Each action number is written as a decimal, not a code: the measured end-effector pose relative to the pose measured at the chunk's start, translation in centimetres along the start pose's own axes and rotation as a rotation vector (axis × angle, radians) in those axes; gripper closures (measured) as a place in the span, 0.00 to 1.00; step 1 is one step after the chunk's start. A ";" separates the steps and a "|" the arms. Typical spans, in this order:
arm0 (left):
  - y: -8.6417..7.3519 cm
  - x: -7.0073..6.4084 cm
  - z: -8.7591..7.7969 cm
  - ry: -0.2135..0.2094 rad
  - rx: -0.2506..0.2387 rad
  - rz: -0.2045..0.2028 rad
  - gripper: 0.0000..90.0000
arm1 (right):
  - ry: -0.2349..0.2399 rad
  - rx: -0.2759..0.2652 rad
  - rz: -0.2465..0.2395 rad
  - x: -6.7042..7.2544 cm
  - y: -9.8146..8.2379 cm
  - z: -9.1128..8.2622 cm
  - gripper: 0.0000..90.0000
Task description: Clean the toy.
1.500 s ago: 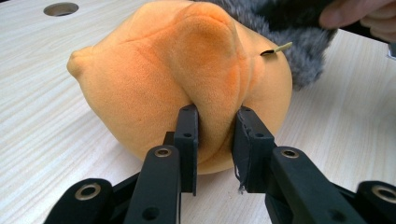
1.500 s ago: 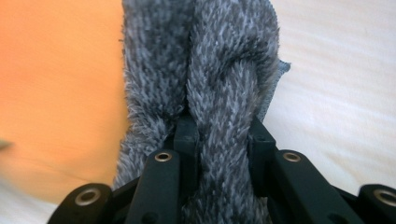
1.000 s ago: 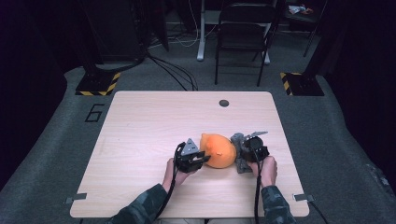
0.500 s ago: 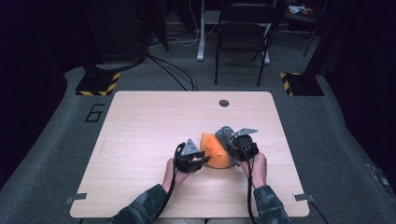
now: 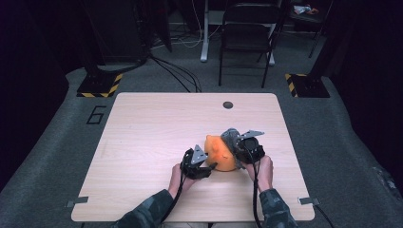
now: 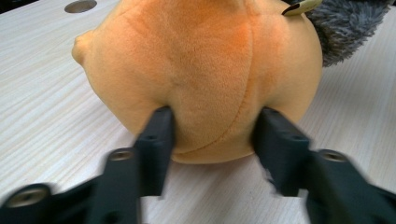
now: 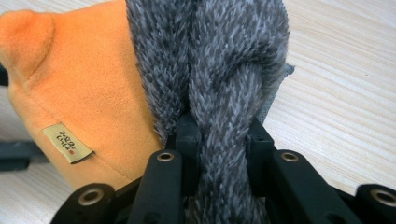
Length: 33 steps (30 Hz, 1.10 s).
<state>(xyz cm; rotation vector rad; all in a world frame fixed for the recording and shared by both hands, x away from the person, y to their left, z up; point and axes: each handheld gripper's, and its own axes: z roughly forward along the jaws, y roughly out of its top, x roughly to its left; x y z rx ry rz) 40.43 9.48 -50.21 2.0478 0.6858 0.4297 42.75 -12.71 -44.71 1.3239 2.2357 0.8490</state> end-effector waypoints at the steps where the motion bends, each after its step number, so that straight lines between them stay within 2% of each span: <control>1: 0.0 0.0 0.0 0.000 -0.001 0.002 0.63 | -0.003 0.006 0.007 0.0 0.0 -0.1 0.81; 3: 0.0 0.1 -0.2 -0.004 -0.002 0.002 0.72 | 0.001 0.002 0.005 0.0 0.1 -0.1 0.81; 6: 0.1 0.2 -0.4 -0.005 -0.004 -0.002 0.78 | -0.011 -0.005 -0.005 0.2 0.3 -0.5 0.81; 10: 0.5 0.4 -0.6 -0.008 -0.009 -0.010 0.80 | -0.032 -0.009 -0.015 0.4 0.7 -1.3 0.81; 14: 0.6 0.8 -0.9 -0.020 -0.007 -0.045 0.81 | -0.031 -0.055 -0.021 0.7 1.5 -2.5 0.81; 18: 0.9 0.9 -1.1 -0.022 -0.015 -0.066 0.82 | 0.027 -0.123 -0.058 2.1 2.4 -4.2 0.81; 21: 1.2 0.5 -1.3 -0.041 -0.017 -0.075 0.82 | 0.080 -0.176 -0.078 3.3 3.1 -5.5 0.81; 22: 1.3 0.5 -1.5 -0.046 -0.016 -0.063 0.82 | 0.096 -0.185 -0.081 3.7 3.2 -5.7 0.81; 23: 1.3 0.4 -1.6 -0.056 -0.023 -0.077 0.82 | 0.105 -0.192 -0.089 4.0 3.3 -5.8 0.81; 25: 1.5 0.2 -1.8 -0.064 -0.030 -0.079 0.83 | 0.115 -0.166 -0.100 4.5 3.3 -5.2 0.81; 27: 1.4 0.1 -1.6 -0.068 -0.007 -0.068 0.83 | 0.082 -0.134 -0.107 4.7 2.8 -4.1 0.80; 28: 1.4 0.1 -1.6 -0.068 -0.007 -0.068 0.83 | 0.082 -0.134 -0.107 4.7 2.8 -4.1 0.80; 29: 1.3 0.1 -1.4 -0.067 -0.008 -0.065 0.83 | 0.069 -0.116 -0.110 4.5 2.6 -3.5 0.80; 33: 1.2 0.1 -1.3 -0.078 0.003 -0.056 0.82 | 0.031 -0.097 -0.108 3.5 2.2 -2.9 0.80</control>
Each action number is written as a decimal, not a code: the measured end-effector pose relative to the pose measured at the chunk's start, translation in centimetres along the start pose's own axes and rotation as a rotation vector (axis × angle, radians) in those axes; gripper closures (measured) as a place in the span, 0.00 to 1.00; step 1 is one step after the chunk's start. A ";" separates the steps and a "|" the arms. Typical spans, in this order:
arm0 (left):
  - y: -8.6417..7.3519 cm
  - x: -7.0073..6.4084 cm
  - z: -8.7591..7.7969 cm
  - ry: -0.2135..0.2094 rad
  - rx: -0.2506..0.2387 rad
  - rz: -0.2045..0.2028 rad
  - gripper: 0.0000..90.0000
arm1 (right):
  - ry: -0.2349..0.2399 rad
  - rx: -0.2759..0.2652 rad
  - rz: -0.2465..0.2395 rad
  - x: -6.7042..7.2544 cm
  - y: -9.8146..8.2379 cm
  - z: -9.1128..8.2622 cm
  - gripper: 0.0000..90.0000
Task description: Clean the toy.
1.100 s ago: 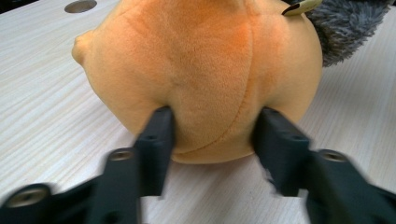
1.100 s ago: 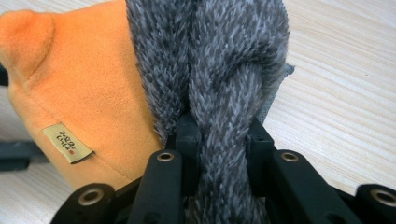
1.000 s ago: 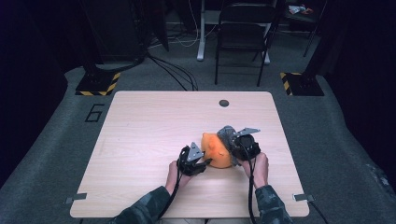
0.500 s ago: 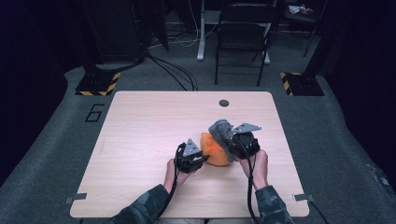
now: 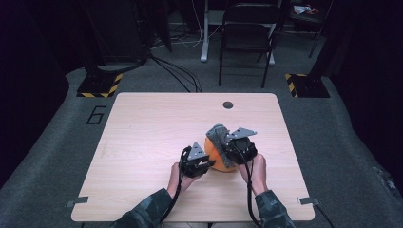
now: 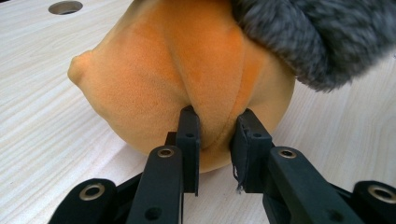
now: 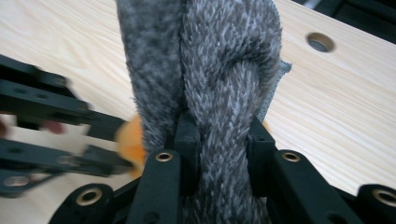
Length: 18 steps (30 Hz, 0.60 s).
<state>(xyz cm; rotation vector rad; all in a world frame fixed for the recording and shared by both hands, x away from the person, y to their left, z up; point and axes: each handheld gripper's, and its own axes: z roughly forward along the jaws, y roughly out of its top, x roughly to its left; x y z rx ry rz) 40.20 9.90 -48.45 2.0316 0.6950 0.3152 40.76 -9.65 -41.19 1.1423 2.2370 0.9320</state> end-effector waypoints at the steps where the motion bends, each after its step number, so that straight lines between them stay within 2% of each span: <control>1: -0.1 0.1 0.0 0.000 0.006 0.008 0.82 | -0.004 0.013 0.014 -0.2 -0.2 0.2 0.80; 4: -0.2 0.1 0.1 -0.003 0.005 -0.001 0.81 | 0.007 0.024 0.048 -1.0 -0.7 0.7 0.80; 7: -0.1 0.1 0.0 -0.002 0.008 0.014 0.81 | -0.009 0.036 0.046 -1.3 -0.8 0.7 0.80; 8: -0.1 0.1 0.1 -0.006 0.007 0.008 0.81 | -0.022 0.041 0.045 -1.4 -0.9 0.7 0.80; 14: -0.1 0.2 0.1 -0.004 0.002 0.005 0.81 | -0.010 0.064 0.106 -3.0 -1.8 1.4 0.80; 18: 0.0 0.2 0.1 -0.005 0.002 0.011 0.81 | -0.008 0.064 0.121 -3.7 -2.3 1.6 0.80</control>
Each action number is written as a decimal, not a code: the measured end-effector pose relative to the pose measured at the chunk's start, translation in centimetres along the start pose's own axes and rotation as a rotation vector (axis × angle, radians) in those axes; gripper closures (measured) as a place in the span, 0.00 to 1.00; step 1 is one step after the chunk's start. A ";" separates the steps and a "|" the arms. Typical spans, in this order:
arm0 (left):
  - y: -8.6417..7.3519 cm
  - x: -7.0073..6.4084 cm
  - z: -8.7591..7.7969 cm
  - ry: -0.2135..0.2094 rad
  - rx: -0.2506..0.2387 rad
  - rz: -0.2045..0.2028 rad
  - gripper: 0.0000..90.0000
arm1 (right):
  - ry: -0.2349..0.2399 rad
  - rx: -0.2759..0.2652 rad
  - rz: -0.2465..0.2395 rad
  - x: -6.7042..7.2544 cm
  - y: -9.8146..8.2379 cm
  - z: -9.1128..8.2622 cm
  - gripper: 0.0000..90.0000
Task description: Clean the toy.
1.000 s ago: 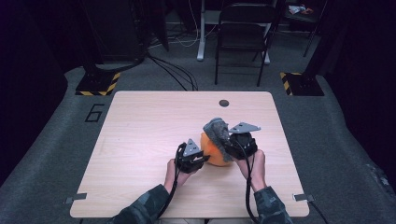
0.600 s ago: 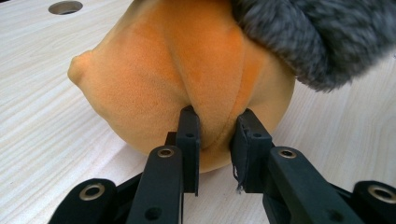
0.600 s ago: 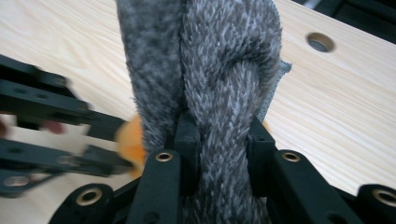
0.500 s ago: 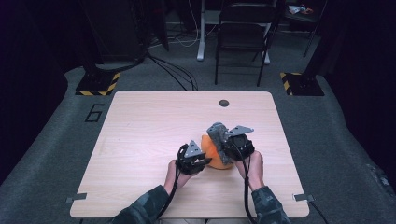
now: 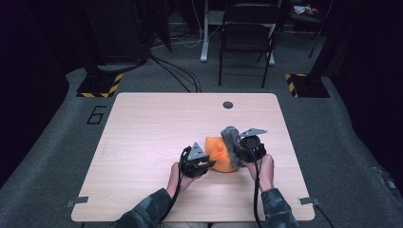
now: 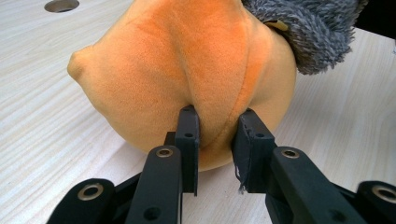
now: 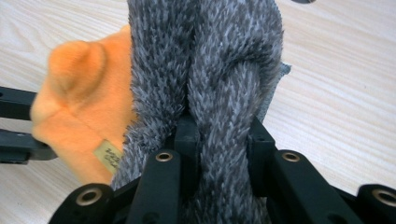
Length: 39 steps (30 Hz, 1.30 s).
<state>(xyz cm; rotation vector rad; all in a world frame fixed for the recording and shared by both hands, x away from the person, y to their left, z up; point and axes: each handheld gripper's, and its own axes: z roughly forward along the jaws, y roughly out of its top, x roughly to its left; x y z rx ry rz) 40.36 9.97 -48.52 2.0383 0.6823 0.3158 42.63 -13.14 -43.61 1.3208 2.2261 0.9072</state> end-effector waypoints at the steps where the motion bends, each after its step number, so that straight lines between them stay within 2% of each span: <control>1: 0.0 0.0 0.0 -0.001 0.000 -0.001 0.81 | 0.001 0.005 0.003 -0.2 -0.1 0.1 0.80; 5: -0.1 0.2 0.0 -0.005 0.000 -0.004 0.81 | 0.007 0.023 0.054 -1.2 -0.7 0.7 0.80; 8: -0.1 0.2 0.0 -0.004 -0.004 -0.005 0.81 | 0.014 0.029 0.068 -1.8 -1.2 1.0 0.80; 11: 0.0 0.1 0.0 -0.006 -0.010 -0.006 0.80 | -0.014 0.045 0.059 -2.2 -1.5 1.2 0.80; 16: -0.1 0.2 0.0 -0.009 -0.009 -0.004 0.80 | -0.021 0.080 0.099 -2.9 -2.4 2.0 0.80; 22: 0.0 0.1 0.1 -0.008 -0.015 -0.009 0.80 | -0.039 0.113 0.095 -3.1 -3.1 2.8 0.80; 28: -0.1 0.3 -0.1 -0.008 -0.012 -0.012 0.80 | -0.070 0.199 0.093 -3.3 -4.1 4.1 0.81; 33: -0.1 0.7 -0.1 -0.008 -0.016 -0.029 0.80 | -0.096 0.162 0.049 -3.1 -2.9 2.6 0.81; 37: -0.2 1.0 -0.2 -0.010 -0.017 -0.040 0.80 | -0.097 0.080 0.025 -2.4 -0.9 0.1 0.81; 39: -0.2 1.1 -0.2 -0.016 -0.014 -0.050 0.80 | -0.077 0.026 0.015 -1.6 0.3 -1.5 0.81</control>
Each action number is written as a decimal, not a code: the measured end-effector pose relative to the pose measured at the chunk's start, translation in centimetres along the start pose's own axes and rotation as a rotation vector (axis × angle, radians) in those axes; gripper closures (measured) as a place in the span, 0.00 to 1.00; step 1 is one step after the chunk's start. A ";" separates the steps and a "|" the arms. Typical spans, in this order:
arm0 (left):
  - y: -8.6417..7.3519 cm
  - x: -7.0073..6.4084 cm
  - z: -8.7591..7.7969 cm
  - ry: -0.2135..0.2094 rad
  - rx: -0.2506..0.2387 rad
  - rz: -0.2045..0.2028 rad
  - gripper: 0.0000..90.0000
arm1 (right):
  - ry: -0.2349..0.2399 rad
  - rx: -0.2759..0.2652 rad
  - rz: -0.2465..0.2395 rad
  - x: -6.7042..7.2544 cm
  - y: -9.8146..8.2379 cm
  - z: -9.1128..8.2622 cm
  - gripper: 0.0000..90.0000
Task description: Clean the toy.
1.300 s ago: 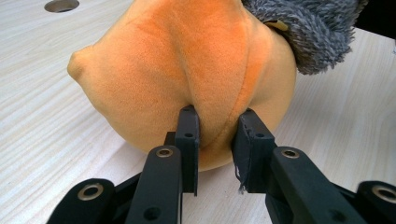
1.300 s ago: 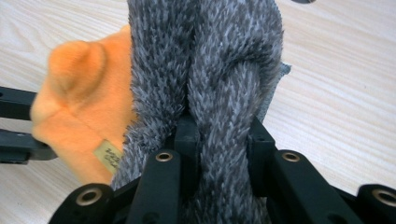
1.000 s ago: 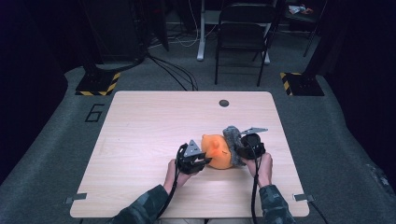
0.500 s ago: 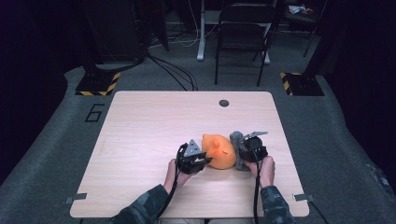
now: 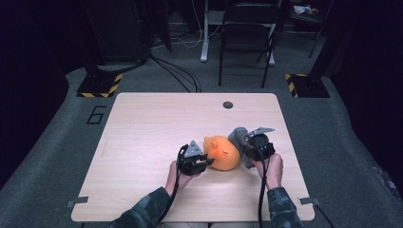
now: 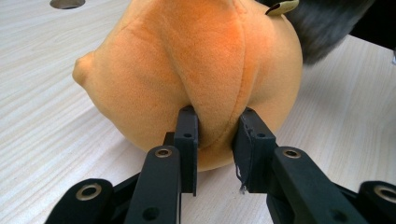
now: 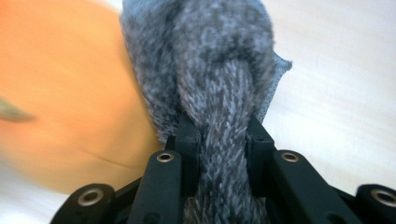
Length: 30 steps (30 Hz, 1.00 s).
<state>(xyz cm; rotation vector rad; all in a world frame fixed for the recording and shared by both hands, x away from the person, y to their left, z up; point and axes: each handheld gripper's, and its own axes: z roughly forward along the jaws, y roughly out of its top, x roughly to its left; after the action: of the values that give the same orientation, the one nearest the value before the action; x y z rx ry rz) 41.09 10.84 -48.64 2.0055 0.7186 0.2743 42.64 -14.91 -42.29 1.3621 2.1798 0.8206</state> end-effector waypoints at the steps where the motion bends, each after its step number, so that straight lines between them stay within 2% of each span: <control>1: 0.0 0.0 0.0 0.001 0.001 0.008 0.80 | 0.011 -0.023 -0.011 0.5 0.5 -0.9 0.81; 4: 0.1 -0.1 0.1 0.007 -0.005 0.015 0.80 | 0.065 -0.099 -0.058 2.1 1.8 -2.8 0.81; 6: 0.1 -0.1 0.1 0.004 0.000 0.018 0.80 | 0.101 -0.124 -0.086 3.2 2.1 -3.3 0.81; 7: 0.1 -0.1 0.1 0.005 0.000 0.020 0.80 | 0.127 -0.122 -0.105 3.7 2.2 -3.2 0.81; 9: 0.0 -0.1 0.0 0.005 0.005 0.022 0.80 | 0.138 -0.099 -0.120 4.9 2.1 -2.5 0.81; 10: -0.1 -0.1 0.1 0.007 0.008 0.022 0.80 | 0.145 -0.078 -0.142 5.2 1.9 -1.8 0.81; 11: -0.2 -0.1 0.1 0.009 0.013 0.020 0.80 | 0.131 -0.060 -0.151 5.4 1.7 -1.1 0.81; 12: -0.2 -0.1 0.2 0.009 0.017 0.018 0.80 | 0.126 -0.049 -0.140 5.6 1.5 -0.7 0.81; 15: -0.1 -0.1 0.2 0.009 0.014 0.034 0.80 | 0.106 -0.047 -0.142 5.1 1.3 -0.3 0.81; 18: -0.2 -0.2 0.3 0.011 0.009 0.033 0.80 | 0.077 -0.034 -0.130 4.6 1.0 0.0 0.81; 21: -0.3 -0.1 0.2 0.011 0.013 0.028 0.80 | 0.081 -0.023 -0.097 3.9 0.7 0.4 0.81; 23: -0.3 -0.1 0.2 0.011 0.014 0.029 0.80 | 0.074 -0.023 -0.102 3.5 0.6 0.7 0.81; 25: -0.3 -0.1 0.3 0.011 0.012 0.036 0.80 | 0.059 -0.009 -0.079 3.2 0.4 0.9 0.81; 28: -0.3 -0.1 0.3 0.008 0.012 0.031 0.80 | 0.059 0.003 -0.061 2.2 -0.1 1.4 0.81; 30: -0.3 -0.1 0.3 0.007 0.012 0.028 0.80 | 0.063 0.021 -0.027 1.5 -0.5 1.7 0.81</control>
<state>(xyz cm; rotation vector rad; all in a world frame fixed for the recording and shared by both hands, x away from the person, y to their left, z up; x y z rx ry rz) 41.03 10.72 -49.03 2.0277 0.6988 0.2948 42.80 -13.24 -43.97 1.3304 2.2560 0.8437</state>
